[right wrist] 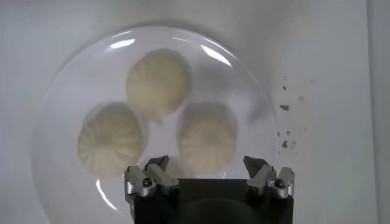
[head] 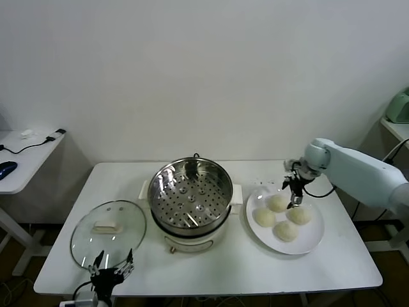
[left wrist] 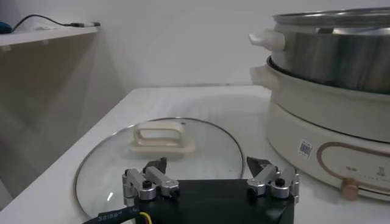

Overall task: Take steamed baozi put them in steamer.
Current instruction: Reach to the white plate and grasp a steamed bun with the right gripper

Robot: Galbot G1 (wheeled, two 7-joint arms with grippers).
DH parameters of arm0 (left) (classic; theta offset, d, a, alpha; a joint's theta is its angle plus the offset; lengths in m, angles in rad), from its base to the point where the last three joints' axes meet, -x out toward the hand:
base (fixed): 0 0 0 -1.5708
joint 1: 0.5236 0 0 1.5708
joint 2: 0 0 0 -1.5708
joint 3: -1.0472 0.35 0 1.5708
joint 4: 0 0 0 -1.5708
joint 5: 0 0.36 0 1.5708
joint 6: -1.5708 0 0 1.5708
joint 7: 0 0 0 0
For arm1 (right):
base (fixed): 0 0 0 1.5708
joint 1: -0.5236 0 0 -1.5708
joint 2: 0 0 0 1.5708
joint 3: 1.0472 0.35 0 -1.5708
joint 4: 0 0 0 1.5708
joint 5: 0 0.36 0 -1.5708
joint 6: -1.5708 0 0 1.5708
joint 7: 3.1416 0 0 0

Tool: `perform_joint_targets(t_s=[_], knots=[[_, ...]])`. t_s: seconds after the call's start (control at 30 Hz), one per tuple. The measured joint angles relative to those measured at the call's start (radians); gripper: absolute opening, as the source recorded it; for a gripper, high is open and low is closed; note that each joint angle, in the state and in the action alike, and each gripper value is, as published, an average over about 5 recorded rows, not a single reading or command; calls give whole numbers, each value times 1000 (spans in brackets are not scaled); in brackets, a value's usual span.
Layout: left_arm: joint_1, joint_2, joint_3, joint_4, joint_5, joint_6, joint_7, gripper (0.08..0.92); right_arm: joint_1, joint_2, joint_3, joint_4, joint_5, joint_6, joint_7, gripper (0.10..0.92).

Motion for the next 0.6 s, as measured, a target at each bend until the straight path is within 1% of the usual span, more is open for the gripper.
perform_joint_targets(t_s=[0.23, 0.5, 0.6], knots=[[2, -5, 7, 2, 10, -4, 0, 823, -34, 36, 34, -54, -23, 0, 6, 812], [7, -9, 16, 1, 21, -7, 0, 823, -53, 48, 60, -73, -33, 6, 5, 671], [8, -12, 20, 0, 28, -8, 0, 823, -53, 47, 63, -72, -34, 11, 2, 643]])
